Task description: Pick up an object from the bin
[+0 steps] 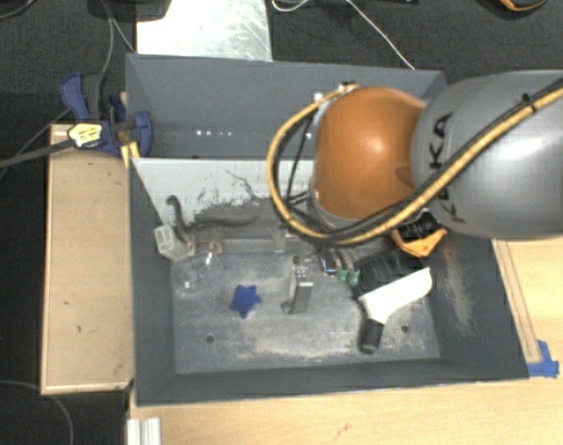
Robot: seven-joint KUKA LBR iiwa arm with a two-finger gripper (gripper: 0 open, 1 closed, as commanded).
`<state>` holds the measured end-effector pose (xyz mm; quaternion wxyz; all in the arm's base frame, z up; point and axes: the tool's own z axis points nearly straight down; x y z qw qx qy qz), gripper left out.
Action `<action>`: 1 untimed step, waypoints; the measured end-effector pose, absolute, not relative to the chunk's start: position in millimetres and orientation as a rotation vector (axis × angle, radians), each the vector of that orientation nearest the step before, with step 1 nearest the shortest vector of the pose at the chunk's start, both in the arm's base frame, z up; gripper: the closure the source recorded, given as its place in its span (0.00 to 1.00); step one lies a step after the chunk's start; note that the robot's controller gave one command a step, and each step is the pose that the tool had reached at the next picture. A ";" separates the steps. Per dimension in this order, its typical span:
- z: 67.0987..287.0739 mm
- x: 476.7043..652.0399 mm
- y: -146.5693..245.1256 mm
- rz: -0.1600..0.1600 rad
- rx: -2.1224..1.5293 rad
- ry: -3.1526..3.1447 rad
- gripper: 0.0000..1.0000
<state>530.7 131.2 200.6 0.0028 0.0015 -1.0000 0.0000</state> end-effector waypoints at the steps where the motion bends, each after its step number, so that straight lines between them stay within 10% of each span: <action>1: 205.0 532.5 130.4 -0.002 -0.003 -3.144 0.00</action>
Offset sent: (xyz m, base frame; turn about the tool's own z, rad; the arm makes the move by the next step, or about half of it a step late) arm 0.0084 0.0313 -0.1232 -0.1827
